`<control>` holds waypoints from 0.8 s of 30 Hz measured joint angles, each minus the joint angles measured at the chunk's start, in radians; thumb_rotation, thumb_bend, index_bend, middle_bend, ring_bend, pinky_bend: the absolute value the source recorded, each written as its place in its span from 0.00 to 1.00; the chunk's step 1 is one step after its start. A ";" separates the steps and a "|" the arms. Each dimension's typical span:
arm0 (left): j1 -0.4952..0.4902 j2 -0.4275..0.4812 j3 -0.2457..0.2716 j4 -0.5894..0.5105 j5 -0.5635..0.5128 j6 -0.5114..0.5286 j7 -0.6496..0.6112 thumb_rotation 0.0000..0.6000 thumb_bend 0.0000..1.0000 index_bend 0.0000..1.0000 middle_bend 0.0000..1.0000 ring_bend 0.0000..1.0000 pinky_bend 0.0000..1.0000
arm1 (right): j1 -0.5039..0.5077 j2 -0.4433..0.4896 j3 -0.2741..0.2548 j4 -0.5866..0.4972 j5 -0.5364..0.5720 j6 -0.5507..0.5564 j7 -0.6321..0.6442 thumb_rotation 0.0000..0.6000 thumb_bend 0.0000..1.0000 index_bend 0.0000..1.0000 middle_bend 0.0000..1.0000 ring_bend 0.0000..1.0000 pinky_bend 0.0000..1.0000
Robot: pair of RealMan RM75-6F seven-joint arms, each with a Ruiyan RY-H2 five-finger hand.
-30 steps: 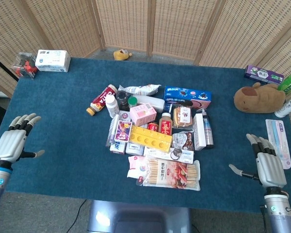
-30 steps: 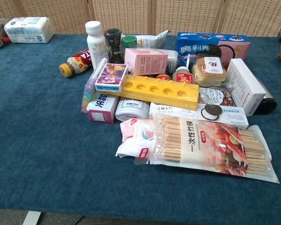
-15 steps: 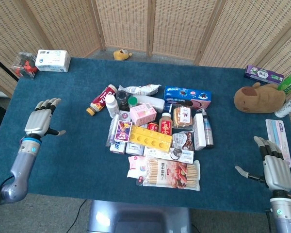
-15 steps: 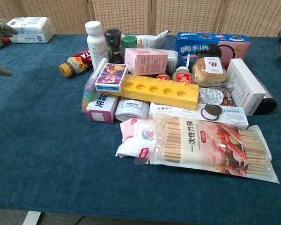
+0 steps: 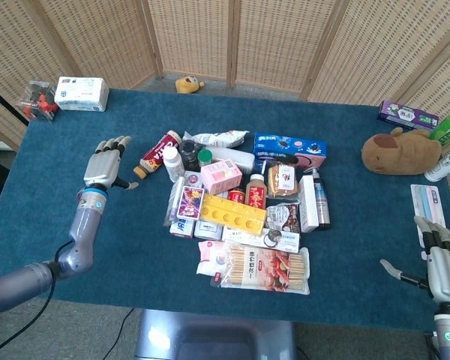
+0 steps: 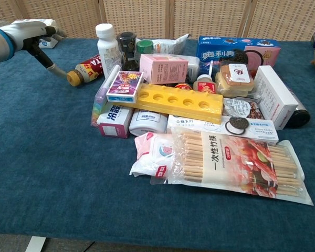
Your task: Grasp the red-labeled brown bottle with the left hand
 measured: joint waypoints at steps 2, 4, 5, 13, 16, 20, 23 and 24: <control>-0.031 -0.036 -0.009 0.055 -0.012 -0.016 0.003 1.00 0.00 0.07 0.04 0.01 0.00 | -0.010 0.009 -0.001 -0.003 0.004 0.009 0.004 0.56 0.06 0.00 0.00 0.00 0.00; -0.056 -0.067 -0.016 0.103 -0.019 -0.030 0.005 1.00 0.00 0.07 0.04 0.01 0.00 | -0.019 0.016 -0.001 -0.009 0.006 0.016 0.009 0.56 0.06 0.00 0.00 0.00 0.00; -0.073 -0.088 -0.020 0.135 -0.024 -0.041 0.006 1.00 0.00 0.07 0.04 0.01 0.00 | -0.022 0.019 -0.001 -0.011 0.007 0.019 0.012 0.56 0.06 0.00 0.00 0.00 0.00; -0.161 -0.217 -0.046 0.335 -0.053 -0.115 -0.002 1.00 0.00 0.07 0.01 0.02 0.00 | -0.047 0.037 0.001 -0.028 0.009 0.038 0.037 0.56 0.06 0.00 0.00 0.00 0.00; -0.182 -0.257 -0.054 0.399 -0.061 -0.142 -0.010 1.00 0.00 0.07 0.01 0.03 0.00 | -0.053 0.042 0.002 -0.033 0.009 0.042 0.042 0.56 0.06 0.00 0.00 0.00 0.00; -0.198 -0.300 -0.066 0.479 -0.077 -0.178 -0.024 1.00 0.00 0.08 0.02 0.05 0.00 | -0.063 0.045 0.004 -0.035 0.008 0.049 0.057 0.56 0.06 0.00 0.00 0.00 0.00; -0.202 -0.317 -0.072 0.517 -0.089 -0.195 -0.025 1.00 0.02 0.08 0.02 0.05 0.00 | -0.067 0.047 0.005 -0.036 0.006 0.050 0.068 0.56 0.06 0.00 0.00 0.00 0.00; -0.202 -0.322 -0.074 0.528 -0.094 -0.202 -0.025 1.00 0.04 0.08 0.02 0.06 0.00 | -0.068 0.048 0.005 -0.036 0.006 0.050 0.072 0.56 0.06 0.00 0.00 0.00 0.00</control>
